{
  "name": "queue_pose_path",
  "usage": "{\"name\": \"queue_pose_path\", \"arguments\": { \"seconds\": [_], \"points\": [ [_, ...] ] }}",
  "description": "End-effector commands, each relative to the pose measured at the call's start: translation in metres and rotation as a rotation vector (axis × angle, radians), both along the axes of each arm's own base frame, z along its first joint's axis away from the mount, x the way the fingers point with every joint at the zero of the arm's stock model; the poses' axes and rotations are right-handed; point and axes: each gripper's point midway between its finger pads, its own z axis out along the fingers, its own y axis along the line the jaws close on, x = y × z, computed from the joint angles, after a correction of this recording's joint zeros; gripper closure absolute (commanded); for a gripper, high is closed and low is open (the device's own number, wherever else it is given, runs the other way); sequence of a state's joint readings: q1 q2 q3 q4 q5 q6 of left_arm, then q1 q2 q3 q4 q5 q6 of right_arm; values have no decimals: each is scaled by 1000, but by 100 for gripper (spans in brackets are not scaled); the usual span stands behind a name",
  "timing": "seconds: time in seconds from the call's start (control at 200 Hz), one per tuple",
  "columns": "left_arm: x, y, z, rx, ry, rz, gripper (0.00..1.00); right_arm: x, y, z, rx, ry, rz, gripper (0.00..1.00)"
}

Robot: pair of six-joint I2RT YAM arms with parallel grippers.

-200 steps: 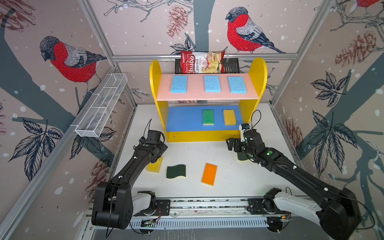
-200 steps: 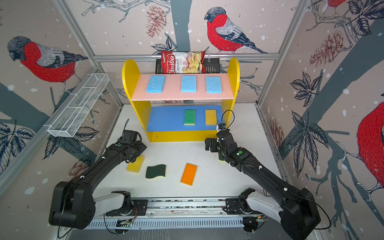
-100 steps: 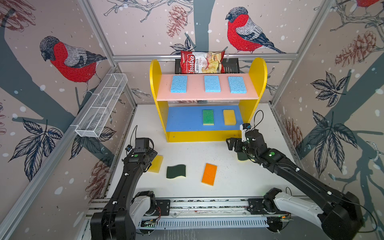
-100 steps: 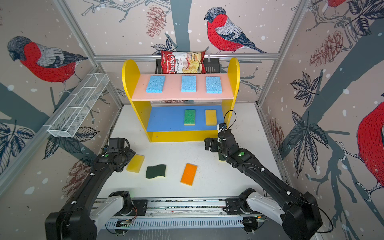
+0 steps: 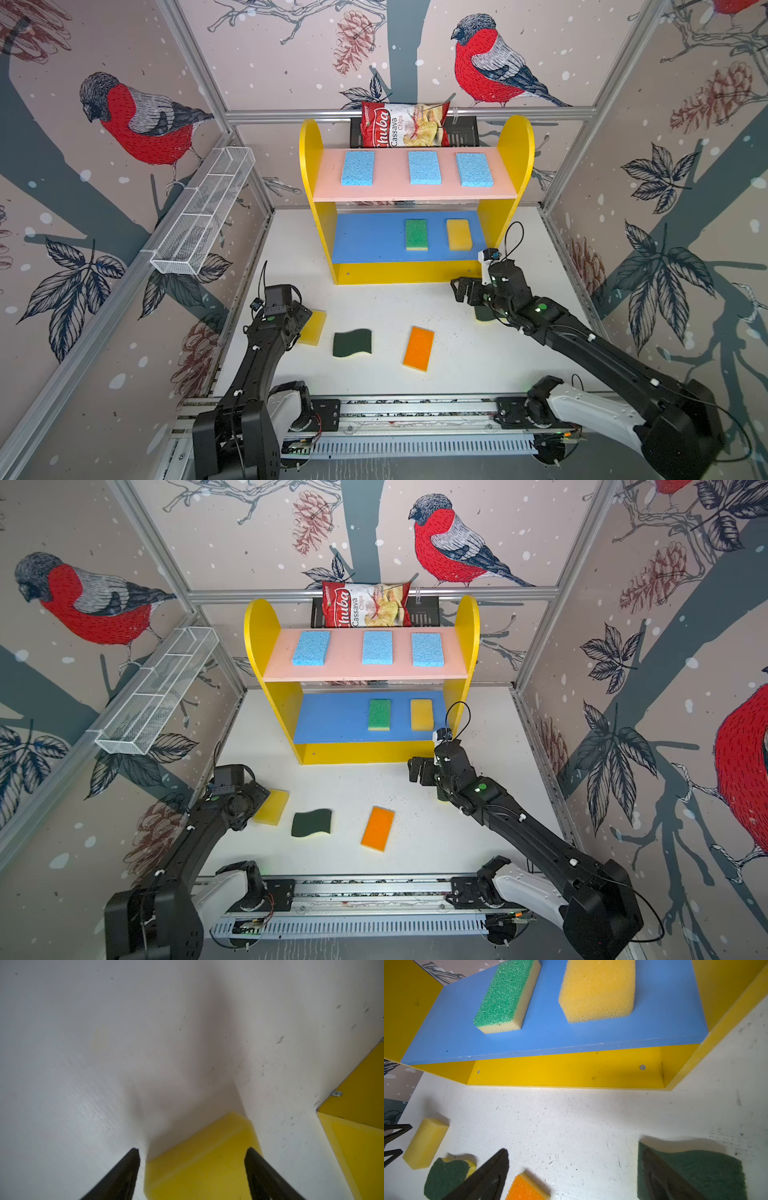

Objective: Place and organize the cleaning sponges onto the shelf
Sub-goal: 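Lower the left gripper onto the small yellow sponge block and close it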

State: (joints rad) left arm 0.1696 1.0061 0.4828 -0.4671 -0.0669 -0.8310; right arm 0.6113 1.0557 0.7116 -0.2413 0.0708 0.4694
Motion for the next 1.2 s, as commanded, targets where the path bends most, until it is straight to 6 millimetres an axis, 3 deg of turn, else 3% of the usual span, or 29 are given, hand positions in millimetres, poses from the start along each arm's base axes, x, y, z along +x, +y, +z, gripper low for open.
{"name": "queue_pose_path", "arguments": {
  "seconds": [0.0,0.16,0.575,0.755,1.196],
  "points": [
    [9,-10,2,-37,-66,-56,19,3,4,3,6,-10,14,1],
    [15,-32,6,-138,-119,-127,19,3,5,3,4,-13,20,0],
    [8,-71,13,-294,-168,-254,18,3,6,2,2,-16,35,1],
    [5,-88,10,-273,-129,-333,17,2,6,3,5,-17,34,0],
    [-9,-96,-3,-89,66,-395,11,-2,6,4,11,-14,42,1]
  ]
}}
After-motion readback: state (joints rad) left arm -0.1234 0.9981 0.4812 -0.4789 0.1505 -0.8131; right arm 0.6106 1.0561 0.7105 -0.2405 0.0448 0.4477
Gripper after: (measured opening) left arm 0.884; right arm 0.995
